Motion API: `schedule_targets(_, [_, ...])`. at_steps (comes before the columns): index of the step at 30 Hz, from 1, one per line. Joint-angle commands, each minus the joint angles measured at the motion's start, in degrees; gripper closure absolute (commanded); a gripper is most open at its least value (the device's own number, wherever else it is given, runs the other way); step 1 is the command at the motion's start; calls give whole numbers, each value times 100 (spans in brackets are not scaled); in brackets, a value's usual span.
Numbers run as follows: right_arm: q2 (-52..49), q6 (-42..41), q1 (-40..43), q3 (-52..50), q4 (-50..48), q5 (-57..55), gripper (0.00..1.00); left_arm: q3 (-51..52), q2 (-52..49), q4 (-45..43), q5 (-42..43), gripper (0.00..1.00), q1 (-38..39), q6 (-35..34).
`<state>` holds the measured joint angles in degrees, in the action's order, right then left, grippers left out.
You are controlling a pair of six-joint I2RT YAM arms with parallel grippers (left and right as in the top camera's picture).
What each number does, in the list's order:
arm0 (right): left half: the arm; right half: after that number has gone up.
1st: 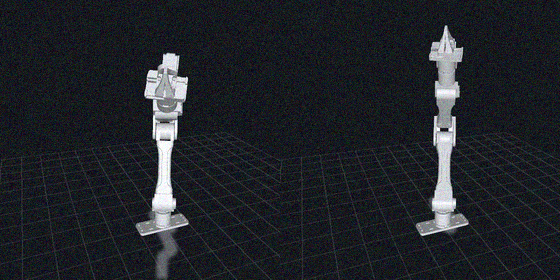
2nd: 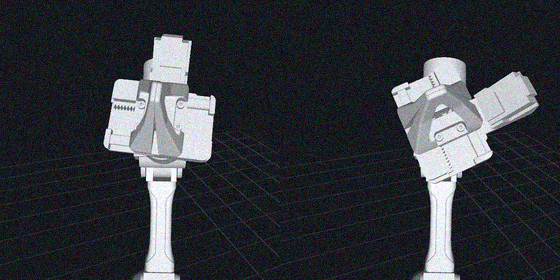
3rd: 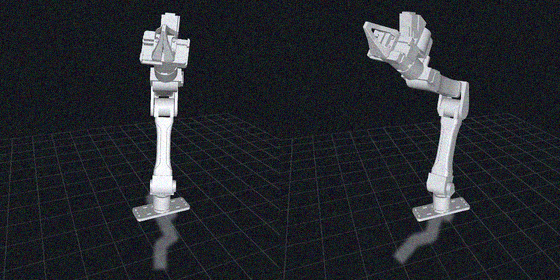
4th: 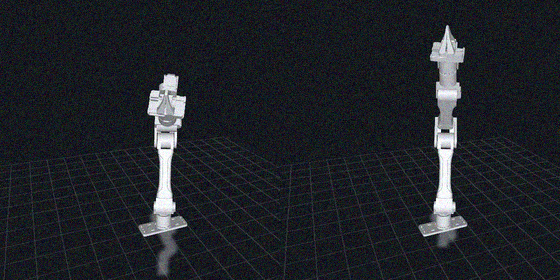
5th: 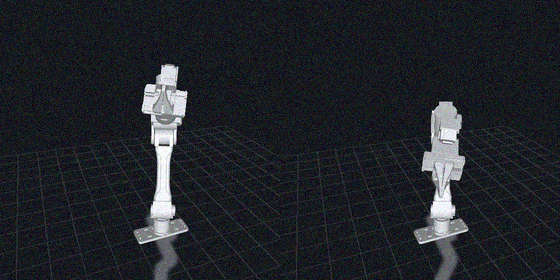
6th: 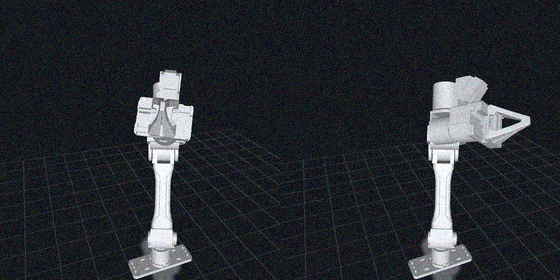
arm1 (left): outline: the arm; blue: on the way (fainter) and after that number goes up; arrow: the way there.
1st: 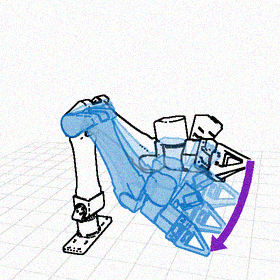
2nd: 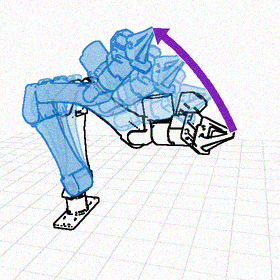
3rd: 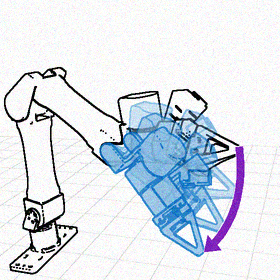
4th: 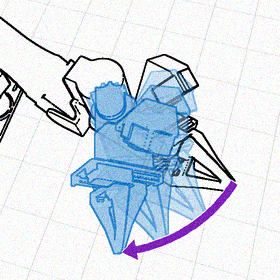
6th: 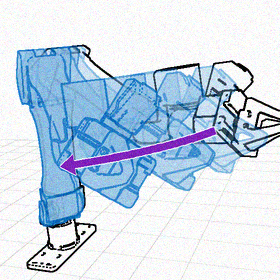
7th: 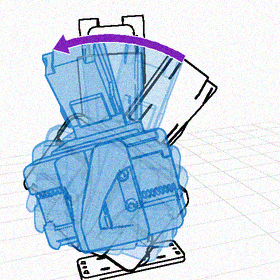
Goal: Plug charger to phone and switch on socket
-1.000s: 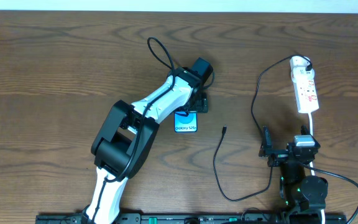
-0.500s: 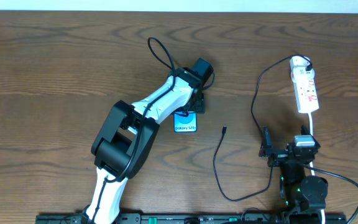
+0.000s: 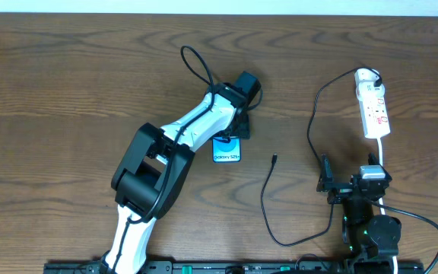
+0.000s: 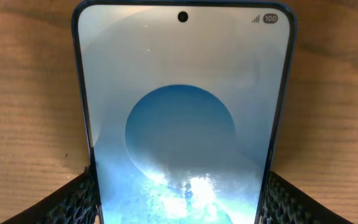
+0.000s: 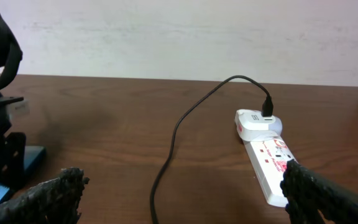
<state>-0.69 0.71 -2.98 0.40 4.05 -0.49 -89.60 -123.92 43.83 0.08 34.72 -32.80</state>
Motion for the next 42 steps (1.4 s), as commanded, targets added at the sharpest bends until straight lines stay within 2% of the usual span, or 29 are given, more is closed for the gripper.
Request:
schedule_targets(1, [31,63,-39,-9,24,-46,1,129,385,153,79,28,-9,-13])
schedule_targets(14, [31,63,-39,-9,24,-46,1,129,1818,490,107,28,-9,-72])
schedule_targets(16, [31,66,-39,-9,24,-46,1,129,1971,555,339,28,-15,-76])
schedule_targets(21, [31,63,-39,-9,24,-46,1,129,2299,557,1945,28,-214,-76])
schedule_targets(27, [31,63,-39,-9,24,-46,1,129,2406,369,4660,28,-782,-76])
schedule_targets(29, [31,63,-39,-9,24,-46,1,129,2406,221,5849,28,-1102,-313])
schedule_targets(33, [31,63,-39,-9,24,-46,1,129,2406,-26,6824,28,-1482,-914])
schedule_targets(35, [31,63,-39,-9,24,-46,1,129,2406,-138,7145,28,-1670,-1456])
schedule_targets(38, [31,63,-39,-9,24,-46,1,129,2406,-138,7326,28,-1902,-2221])
schedule_targets(42, [31,63,-39,-9,24,-46,1,129,2406,-170,7462,28,-2079,-2719])
